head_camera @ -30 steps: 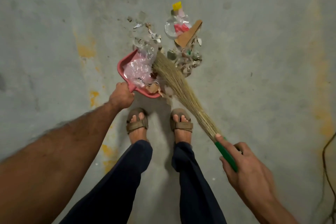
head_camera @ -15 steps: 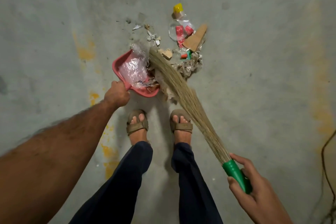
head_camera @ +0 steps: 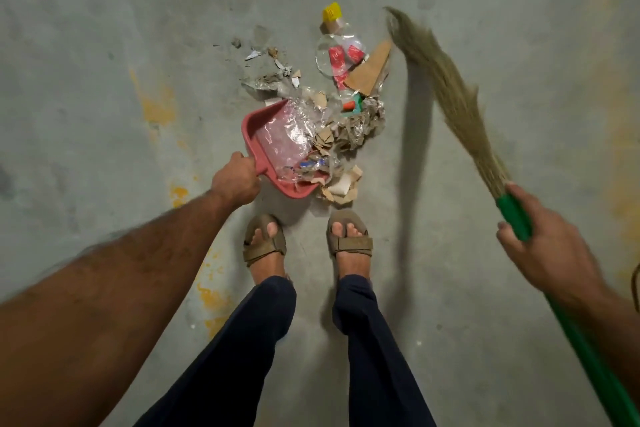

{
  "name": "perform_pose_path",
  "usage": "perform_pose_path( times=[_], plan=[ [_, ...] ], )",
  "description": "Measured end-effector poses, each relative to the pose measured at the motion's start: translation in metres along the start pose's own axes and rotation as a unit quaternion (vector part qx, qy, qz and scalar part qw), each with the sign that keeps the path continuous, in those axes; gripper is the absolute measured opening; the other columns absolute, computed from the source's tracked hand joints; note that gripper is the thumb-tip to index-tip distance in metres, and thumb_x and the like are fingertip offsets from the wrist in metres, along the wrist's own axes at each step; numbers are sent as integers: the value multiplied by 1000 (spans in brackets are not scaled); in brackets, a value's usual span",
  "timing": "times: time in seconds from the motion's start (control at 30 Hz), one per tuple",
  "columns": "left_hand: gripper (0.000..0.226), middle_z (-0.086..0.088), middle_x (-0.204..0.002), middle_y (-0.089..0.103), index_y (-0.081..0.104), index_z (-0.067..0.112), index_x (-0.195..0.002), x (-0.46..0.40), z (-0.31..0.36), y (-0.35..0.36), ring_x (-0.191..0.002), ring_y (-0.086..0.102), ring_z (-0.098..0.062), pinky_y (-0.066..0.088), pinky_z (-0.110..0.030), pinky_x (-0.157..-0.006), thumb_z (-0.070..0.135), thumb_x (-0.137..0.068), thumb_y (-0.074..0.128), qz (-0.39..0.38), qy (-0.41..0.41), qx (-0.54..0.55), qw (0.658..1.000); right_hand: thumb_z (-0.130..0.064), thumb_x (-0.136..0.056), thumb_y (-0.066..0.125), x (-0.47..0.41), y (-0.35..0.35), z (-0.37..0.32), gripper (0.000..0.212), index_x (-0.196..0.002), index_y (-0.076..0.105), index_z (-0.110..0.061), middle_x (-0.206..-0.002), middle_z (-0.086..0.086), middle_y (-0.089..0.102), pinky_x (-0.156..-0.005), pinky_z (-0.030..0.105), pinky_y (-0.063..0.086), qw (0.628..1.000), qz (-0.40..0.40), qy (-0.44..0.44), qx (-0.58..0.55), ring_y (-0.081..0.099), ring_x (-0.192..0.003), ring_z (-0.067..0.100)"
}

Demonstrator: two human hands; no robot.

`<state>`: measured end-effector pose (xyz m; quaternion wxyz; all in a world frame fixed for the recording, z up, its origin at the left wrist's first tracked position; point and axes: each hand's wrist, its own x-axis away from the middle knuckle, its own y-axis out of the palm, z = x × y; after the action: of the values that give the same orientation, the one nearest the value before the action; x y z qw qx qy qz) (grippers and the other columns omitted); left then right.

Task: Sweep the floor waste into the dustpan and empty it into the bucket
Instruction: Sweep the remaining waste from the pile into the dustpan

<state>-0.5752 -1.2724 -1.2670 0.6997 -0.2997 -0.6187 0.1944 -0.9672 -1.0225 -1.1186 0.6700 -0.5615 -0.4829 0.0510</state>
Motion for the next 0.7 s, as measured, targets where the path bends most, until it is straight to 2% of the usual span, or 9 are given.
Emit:
perform_pose_path(
  times=[0.13,0.2,0.27,0.43,0.57,0.7],
  plan=[
    [28,-18,-112,58,62,10,-113,-22,14,-1,-108,59,-37,54,-51,-91,25,-90,59,-4,49,4,999,-40,-95,60,-34,-1,13,68,-153,25,-47,-121,13,61,-72,38,52,993,-84,-21,80,54,-87,25],
    [29,-21,-108,62,63,6,-110,-33,22,-1,-104,61,-40,54,-50,-88,26,-89,58,-4,68,10,998,-43,-94,59,-29,3,24,69,-152,22,-51,-119,9,62,-73,41,56,989,-109,-47,90,58,-88,24],
    [28,-23,-106,61,64,4,-108,-38,33,-2,-102,60,-41,53,-48,-86,24,-89,58,4,73,25,997,-42,-94,60,-20,8,31,70,-153,23,-51,-116,7,62,-69,39,56,988,-120,-63,79,57,-84,21],
    [4,-15,-89,59,58,10,-83,-40,56,3,-80,61,-33,45,-37,-67,13,-85,60,13,75,89,993,-41,-94,60,6,28,35,72,-154,21,-51,-115,2,61,-64,31,51,985,-132,-93,57,57,-85,18],
    [6,-11,-85,65,65,7,-87,-47,51,12,-77,63,-31,45,-33,-66,10,-82,62,18,79,143,986,-43,-95,59,26,40,29,74,-155,16,-52,-115,-4,57,-63,27,52,984,-142,-101,28,56,-87,12],
    [6,-10,-85,64,60,8,-86,-46,49,16,-77,61,-29,42,-32,-67,9,-84,66,31,96,152,983,-43,-94,58,48,43,25,77,-155,11,-54,-108,-10,54,-55,23,53,981,-149,-122,26,55,-77,6]
  ],
)
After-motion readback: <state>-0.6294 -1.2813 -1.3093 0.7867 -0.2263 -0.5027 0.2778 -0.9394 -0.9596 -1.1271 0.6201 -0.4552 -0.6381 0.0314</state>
